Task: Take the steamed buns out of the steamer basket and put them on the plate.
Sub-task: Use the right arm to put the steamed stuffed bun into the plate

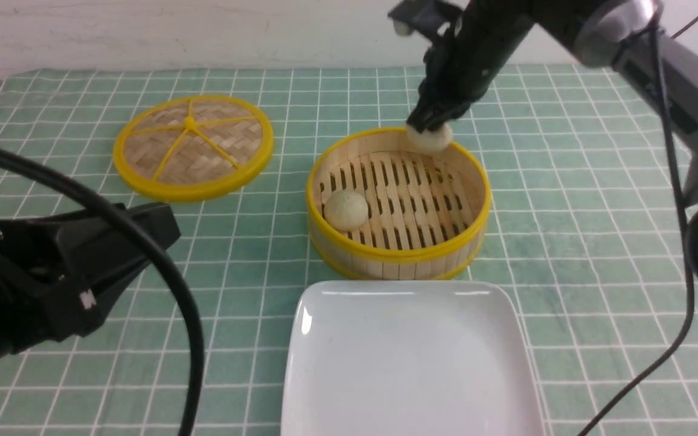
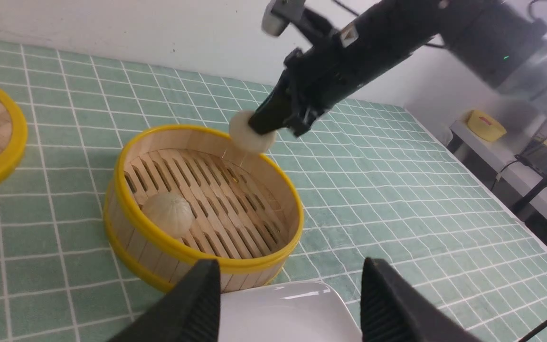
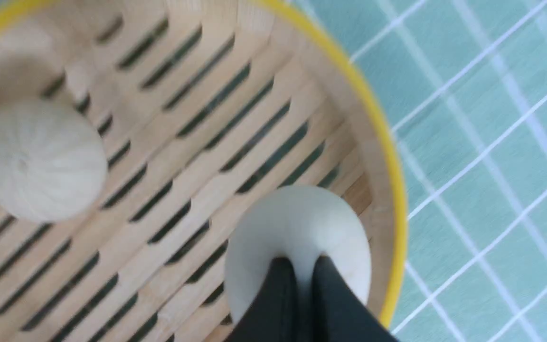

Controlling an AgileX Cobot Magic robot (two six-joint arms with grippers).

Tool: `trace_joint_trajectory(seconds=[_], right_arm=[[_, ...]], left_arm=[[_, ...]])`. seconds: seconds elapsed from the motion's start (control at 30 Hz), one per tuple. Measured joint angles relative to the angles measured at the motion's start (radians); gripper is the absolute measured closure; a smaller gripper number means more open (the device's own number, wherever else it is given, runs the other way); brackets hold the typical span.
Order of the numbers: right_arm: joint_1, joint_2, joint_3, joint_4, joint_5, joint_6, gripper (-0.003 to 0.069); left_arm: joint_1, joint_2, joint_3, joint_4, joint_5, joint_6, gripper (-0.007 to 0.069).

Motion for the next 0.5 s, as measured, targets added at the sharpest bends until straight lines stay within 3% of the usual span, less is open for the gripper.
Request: trace_joint_trajectory(seconds=[0.3, 0.5], right_arm=[[0.0, -0.251, -0.043, 0.094, 0.016, 0.153, 0.0638], [0.0, -0.409, 0.067, 0.101, 0.016, 0.216, 0.0638]], left_arm=[[0.0, 0.0, 0.0, 0.0, -0.008, 0.028, 0.0209], [0.0, 0.0, 0.0, 0.0, -0.01, 0.029, 0.0209]])
